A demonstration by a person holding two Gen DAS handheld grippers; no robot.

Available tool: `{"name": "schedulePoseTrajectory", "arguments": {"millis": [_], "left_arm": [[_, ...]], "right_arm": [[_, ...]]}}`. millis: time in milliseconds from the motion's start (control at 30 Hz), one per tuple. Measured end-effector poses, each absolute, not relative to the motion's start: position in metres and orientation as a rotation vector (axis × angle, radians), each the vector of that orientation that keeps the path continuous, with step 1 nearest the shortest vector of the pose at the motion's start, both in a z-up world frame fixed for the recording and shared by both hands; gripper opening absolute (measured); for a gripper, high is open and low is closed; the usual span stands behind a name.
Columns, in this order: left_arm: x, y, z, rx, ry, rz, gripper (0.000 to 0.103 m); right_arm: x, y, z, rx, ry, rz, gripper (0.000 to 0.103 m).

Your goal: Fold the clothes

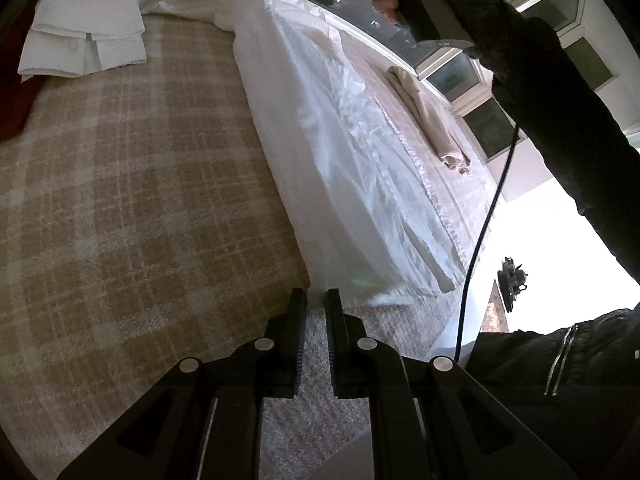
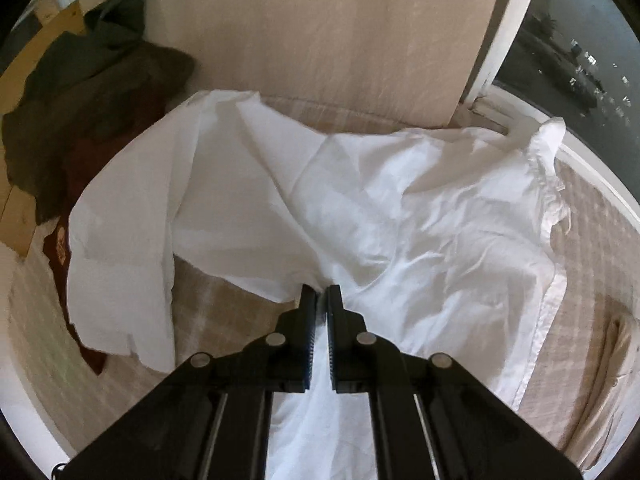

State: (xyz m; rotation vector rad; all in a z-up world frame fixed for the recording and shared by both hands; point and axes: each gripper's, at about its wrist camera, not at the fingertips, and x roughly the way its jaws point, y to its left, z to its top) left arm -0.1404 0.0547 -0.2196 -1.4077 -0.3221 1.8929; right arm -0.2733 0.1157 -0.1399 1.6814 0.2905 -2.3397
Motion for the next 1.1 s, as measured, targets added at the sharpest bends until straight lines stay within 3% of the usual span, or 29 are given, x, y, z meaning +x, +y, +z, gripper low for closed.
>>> {"name": "schedulePoseTrajectory", "arguments": {"millis": [233,333,400,500,667,800,933,1033,1067,1100], "left_arm": [[-0.136,0.047,-0.210,-1.423,-0.288,1.904,0.006],[-0.128,0.030,-0.189,-1.409,-0.264,1.946,0.006],[-0.130,0.025,-0.171,-1.375,-0.263,1.983,0.006],[-0.146,0.044,-0.152,-1.285,-0.242,1.987,0.006],[-0.183,0.101,-0.183,-1.341,-0.117,1.921,0.006],[-0.182,0.100,-0.209,-1.459,-0.052,1.905,0.005],[-0.185,0.083,-0.190,-1.526,-0.047,1.933,0.002],[-0.218,0.104,-0.153,-1.406,0.012,2.024,0.002],[-0.236,0.117,-0.143,-1.360,0.047,2.063,0.002],[-0.255,0.127,-0.140,-1.336,0.044,2.087,0.002]], "right_arm": [[-0.260,0.098,-0.151,1.691,0.414,-2.298,0.012],[-0.241,0.108,-0.121,1.607,0.309,-2.276,0.014],[-0.221,0.131,-0.095,1.538,0.203,-2.274,0.027],[-0.188,0.183,-0.073,1.465,0.067,-2.354,0.031],[-0.184,0.242,-0.131,1.653,-0.071,-2.345,0.031],[-0.190,0.257,-0.174,1.760,0.023,-2.324,0.031],[-0.199,0.297,-0.157,1.718,0.025,-2.468,0.031],[-0.207,0.322,-0.131,1.586,-0.208,-2.485,0.022],[-0.212,0.321,-0.127,1.558,-0.220,-2.466,0.009],[-0.219,0.317,-0.126,1.550,-0.191,-2.452,0.004]]}}
